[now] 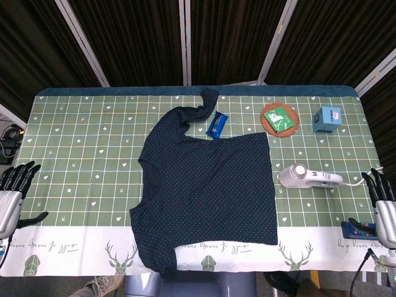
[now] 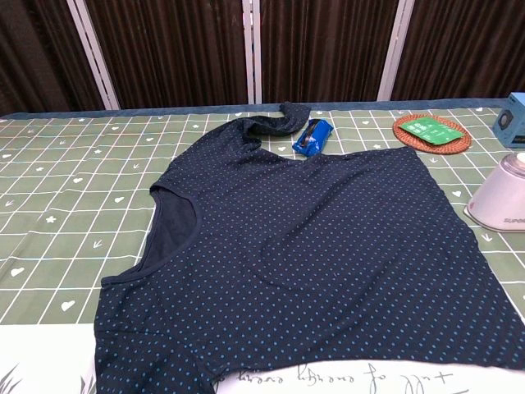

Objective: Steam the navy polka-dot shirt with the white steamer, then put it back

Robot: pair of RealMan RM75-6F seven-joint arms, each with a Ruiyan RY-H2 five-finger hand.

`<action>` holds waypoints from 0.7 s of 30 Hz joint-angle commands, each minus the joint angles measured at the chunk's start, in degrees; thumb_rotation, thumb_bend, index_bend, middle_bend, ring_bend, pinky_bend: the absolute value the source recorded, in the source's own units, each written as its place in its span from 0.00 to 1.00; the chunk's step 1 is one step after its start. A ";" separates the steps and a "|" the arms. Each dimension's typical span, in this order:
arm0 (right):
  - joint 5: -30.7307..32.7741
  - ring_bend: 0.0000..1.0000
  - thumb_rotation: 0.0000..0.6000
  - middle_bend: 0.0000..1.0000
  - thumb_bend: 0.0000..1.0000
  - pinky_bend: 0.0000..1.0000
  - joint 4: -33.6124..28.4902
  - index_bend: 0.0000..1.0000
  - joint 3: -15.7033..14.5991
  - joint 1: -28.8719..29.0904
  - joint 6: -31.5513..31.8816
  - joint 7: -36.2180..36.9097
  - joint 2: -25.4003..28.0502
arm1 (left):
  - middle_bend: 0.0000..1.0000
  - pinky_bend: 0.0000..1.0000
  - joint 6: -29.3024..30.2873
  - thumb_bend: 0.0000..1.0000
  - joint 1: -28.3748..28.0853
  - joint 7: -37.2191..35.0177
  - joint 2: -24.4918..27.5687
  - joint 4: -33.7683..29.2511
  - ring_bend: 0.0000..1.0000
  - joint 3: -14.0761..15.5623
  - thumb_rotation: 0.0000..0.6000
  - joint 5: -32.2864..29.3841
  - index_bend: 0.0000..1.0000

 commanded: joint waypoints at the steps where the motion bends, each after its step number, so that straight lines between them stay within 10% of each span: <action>1: -0.14 0.00 1.00 0.00 0.00 0.00 0.03 0.00 0.05 -0.07 -0.10 -0.11 -0.01 | 0.00 0.00 0.34 0.00 0.14 -0.30 0.19 -0.08 0.00 -0.12 1.00 0.05 0.00; 11: -0.10 0.00 1.00 0.00 0.00 0.00 2.35 0.00 0.20 3.08 -6.71 0.15 -1.05 | 0.00 0.00 0.59 0.00 0.09 -0.46 0.30 -0.30 0.00 -0.44 1.00 -0.11 0.00; 21: 6.55 0.00 1.00 0.00 0.11 0.00 18.26 0.00 4.72 14.45 -24.35 -0.97 -6.82 | 0.00 0.00 -0.11 0.00 -0.44 0.04 -0.07 0.40 0.00 -1.63 1.00 -2.85 0.00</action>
